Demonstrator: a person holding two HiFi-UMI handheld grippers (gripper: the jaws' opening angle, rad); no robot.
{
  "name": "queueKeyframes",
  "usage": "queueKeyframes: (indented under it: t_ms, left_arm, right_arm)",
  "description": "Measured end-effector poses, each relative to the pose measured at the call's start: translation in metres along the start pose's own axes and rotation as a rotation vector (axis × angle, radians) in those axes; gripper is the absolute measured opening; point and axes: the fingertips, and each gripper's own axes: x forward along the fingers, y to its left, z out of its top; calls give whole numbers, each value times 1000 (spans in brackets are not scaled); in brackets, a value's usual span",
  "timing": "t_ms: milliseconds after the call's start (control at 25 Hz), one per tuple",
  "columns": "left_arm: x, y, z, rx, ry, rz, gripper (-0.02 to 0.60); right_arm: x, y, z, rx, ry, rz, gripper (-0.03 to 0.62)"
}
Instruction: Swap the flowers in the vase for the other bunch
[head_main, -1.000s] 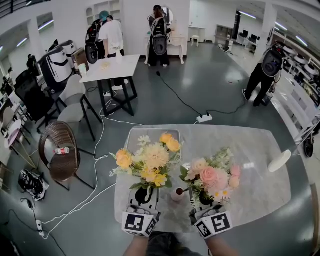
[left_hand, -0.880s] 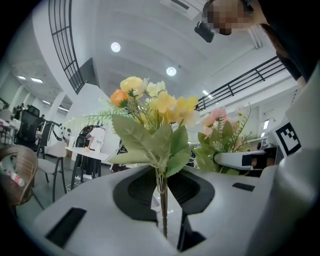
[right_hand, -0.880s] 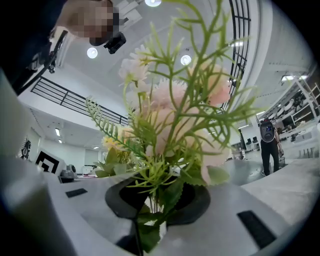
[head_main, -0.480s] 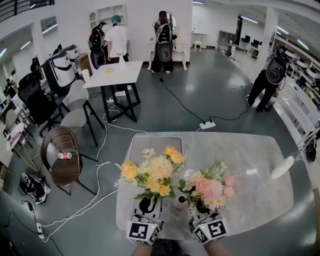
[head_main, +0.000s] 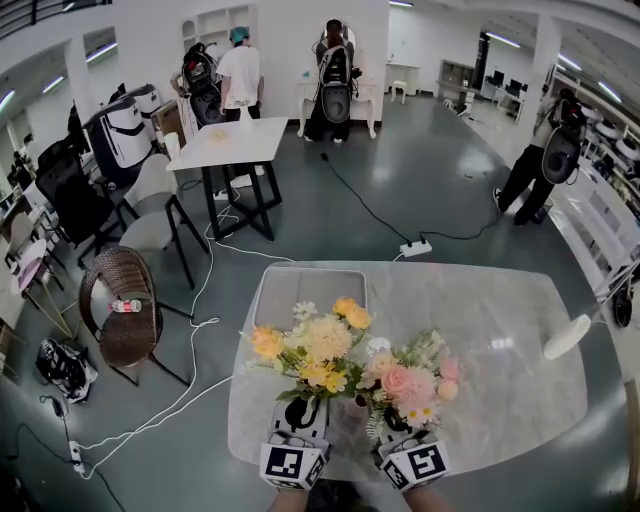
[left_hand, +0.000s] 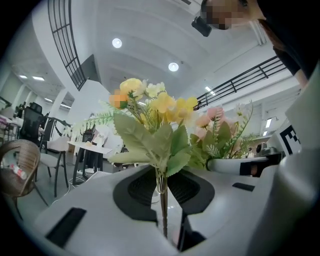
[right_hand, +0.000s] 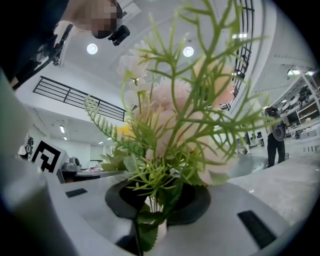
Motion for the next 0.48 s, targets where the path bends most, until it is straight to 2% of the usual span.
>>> queueKeyframes:
  t_ms: [480]
  left_arm:
    - [-5,6,-18,-20,32,18,75]
  right_arm:
    - [1,4,-18,-6,39,17,97]
